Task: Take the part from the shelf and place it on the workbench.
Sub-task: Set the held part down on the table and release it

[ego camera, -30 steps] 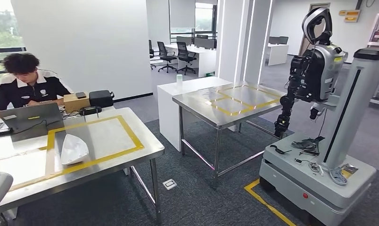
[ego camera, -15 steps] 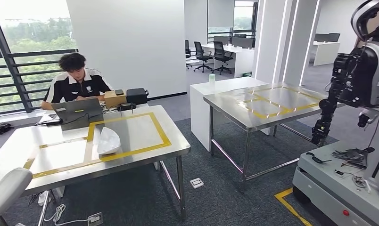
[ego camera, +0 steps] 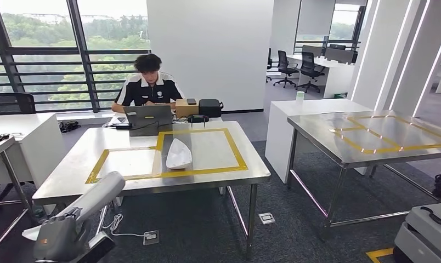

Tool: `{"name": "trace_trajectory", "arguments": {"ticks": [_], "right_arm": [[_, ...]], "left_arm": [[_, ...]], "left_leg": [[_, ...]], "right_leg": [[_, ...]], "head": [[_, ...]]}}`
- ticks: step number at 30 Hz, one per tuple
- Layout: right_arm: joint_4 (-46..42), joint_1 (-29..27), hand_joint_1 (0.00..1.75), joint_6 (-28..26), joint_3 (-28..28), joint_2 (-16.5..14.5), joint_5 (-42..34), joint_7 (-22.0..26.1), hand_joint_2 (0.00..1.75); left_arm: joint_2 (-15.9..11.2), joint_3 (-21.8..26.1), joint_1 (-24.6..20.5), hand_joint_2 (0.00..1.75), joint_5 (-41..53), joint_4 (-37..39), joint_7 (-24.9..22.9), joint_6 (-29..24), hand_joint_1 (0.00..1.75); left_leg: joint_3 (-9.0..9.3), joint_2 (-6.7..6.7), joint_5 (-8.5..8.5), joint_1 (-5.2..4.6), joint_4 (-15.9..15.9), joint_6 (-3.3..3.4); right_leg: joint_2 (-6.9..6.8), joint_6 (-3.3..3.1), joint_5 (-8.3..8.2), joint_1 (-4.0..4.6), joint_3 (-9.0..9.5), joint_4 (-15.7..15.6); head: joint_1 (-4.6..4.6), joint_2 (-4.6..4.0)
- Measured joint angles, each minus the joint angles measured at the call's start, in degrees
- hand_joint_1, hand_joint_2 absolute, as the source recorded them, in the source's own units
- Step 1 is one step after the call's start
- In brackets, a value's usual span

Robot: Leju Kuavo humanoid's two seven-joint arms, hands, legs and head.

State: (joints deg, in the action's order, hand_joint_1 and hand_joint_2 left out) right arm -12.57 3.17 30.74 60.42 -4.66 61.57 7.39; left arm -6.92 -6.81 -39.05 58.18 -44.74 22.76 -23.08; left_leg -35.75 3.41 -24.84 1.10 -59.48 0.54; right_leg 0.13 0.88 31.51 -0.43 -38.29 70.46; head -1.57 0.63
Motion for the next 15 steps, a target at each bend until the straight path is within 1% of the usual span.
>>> {"name": "trace_trajectory", "arguments": {"ticks": [1, 2, 3, 4, 5, 8, 9, 11, 15], "right_arm": [[0.0, 0.1, 0.00, 0.0, 0.1, 0.0, -0.1, -0.2, 0.00], [0.0, 0.2, 0.00, 0.0, 0.2, 0.0, -0.3, -0.4, 0.00], [0.0, 0.2, 0.00, 0.0, 0.3, 0.0, -0.3, -0.6, 0.00], [0.0, 0.2, 0.00, 0.0, 0.5, 0.0, -0.3, -0.7, 0.00], [0.0, 0.2, 0.00, 0.0, 0.6, 0.0, -0.3, -0.8, 0.00], [0.0, 0.1, 0.00, 0.0, 1.0, 0.0, -0.3, -0.6, 0.00], [0.0, 0.1, 0.00, 0.0, 1.1, 0.0, -0.3, -0.6, 0.00], [0.0, 0.0, 0.00, 0.0, 1.2, -0.1, -0.3, -0.6, 0.00], [0.0, 0.0, 0.00, 0.0, 1.3, -0.4, -0.2, -0.4, 0.00]], "left_arm": [[0.6, -0.9, -1.0, 1.75, -0.1, 0.7, 0.1, 0.8, 1.48], [1.0, -1.7, -2.1, 1.75, -0.3, 1.3, 0.2, 1.6, 1.48], [1.4, -2.5, -3.3, 1.75, -0.5, 2.0, 0.4, 2.3, 1.48], [1.7, -3.1, -4.4, 1.75, -0.7, 2.7, 0.5, 3.0, 1.48], [1.9, -3.7, -5.3, 1.75, -1.0, 3.2, 0.7, 3.5, 1.48], [2.6, -4.9, -7.6, 1.75, -1.6, 4.5, 0.9, 4.0, 1.48], [2.9, -5.1, -8.3, 1.75, -1.8, 4.8, 0.9, 4.1, 1.48], [3.3, -5.7, -9.7, 1.75, -2.0, 5.5, 0.9, 4.3, 1.48], [3.9, -6.6, -11.8, 1.75, -2.1, 6.6, 0.8, 5.0, 1.48]], "left_leg": [[-0.04, 0.32, 0.00, -0.02, -0.1, -0.12], [-0.14, 0.68, 0.01, -0.11, -0.2, -0.36], [-0.26, 0.92, 0.04, -0.17, -0.3, -0.66], [-0.36, 1.09, 0.10, -0.25, -0.3, -0.98], [-0.43, 1.16, 0.12, -0.29, -0.3, -0.86], [-0.31, 0.82, 0.18, -0.30, 0.0, 0.45], [-0.22, 0.69, 0.24, -0.31, 0.1, 0.52], [-0.09, 0.50, 0.33, -0.32, 0.3, 0.39], [-0.07, 0.44, 0.35, -0.39, 0.3, 0.39]], "right_leg": [[0.25, -0.10, -1.96, -0.06, 1.63, -4.0], [0.48, -0.20, -3.38, -0.09, 2.98, -7.4], [0.69, -0.31, -4.14, -0.07, 3.79, -9.5], [0.81, -0.44, -4.30, -0.03, 4.03, -10.5], [0.79, -0.51, -4.45, 0.02, 4.00, -10.7], [0.99, -0.67, -4.76, 0.12, 3.91, -10.9], [1.09, -0.78, -4.81, 0.16, 3.88, -10.9], [1.21, -0.96, -4.88, 0.13, 3.85, -10.9], [1.27, -1.00, -4.90, 0.05, 3.82, -10.9]], "head": [[-0.01, 0.00], [-0.01, 0.00], [-0.02, 0.00], [-0.02, 0.00], [-0.02, 0.00], [-0.03, 0.00], [-0.03, 0.00], [-0.03, 0.00], [-0.03, 0.00]]}}
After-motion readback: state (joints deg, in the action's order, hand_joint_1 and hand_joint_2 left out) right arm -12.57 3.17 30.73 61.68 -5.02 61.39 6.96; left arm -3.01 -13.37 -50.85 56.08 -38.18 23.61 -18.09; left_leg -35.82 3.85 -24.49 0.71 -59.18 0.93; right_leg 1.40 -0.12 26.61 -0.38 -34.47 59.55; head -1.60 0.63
